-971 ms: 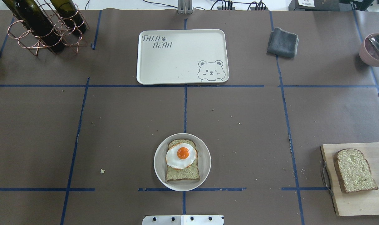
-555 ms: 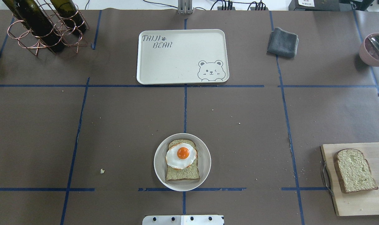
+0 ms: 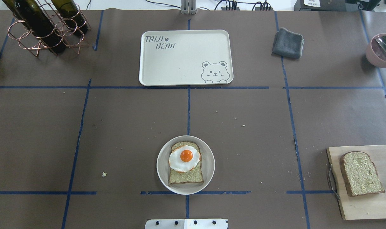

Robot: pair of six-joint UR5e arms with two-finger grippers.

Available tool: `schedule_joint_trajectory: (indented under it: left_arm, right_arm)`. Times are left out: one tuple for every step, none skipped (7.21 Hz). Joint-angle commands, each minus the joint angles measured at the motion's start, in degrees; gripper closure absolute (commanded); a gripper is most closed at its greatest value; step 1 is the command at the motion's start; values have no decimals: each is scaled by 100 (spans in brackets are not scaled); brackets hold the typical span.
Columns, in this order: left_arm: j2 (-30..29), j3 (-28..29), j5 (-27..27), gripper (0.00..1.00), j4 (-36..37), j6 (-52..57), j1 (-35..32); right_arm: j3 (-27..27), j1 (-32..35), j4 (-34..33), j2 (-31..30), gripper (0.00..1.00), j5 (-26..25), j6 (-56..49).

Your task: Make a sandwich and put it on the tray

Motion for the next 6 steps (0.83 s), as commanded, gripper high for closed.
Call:
schedule_joint_trajectory:
  left_arm:
    - [-16,-6,-2,0,-3,3,5]
    - [-16,3,-2,0,-3,3,5]
    - [-16,3,-2,0,5,3,-3]
    - [-16,-6,-2,0,14,3,-4]
    - [-16,-6,-2,0,14,3,-4]
    - [-16,-6,-2,0,14,3,-4]
  right_arm:
    - [4,-774,1735,-689,0,-70,1099]
    - [4,-1143,2405,-866,1,-193,1886]
    - [-22,-1669,3116,-1042,1,-586,2616]
    - [-144,-2196,3837,-1087,2,-886,3441]
    - [-537,-2602,4619,-1088,4,-1115,3867]
    - [-923,-2963,5418,-1088,5,-1344,4341]
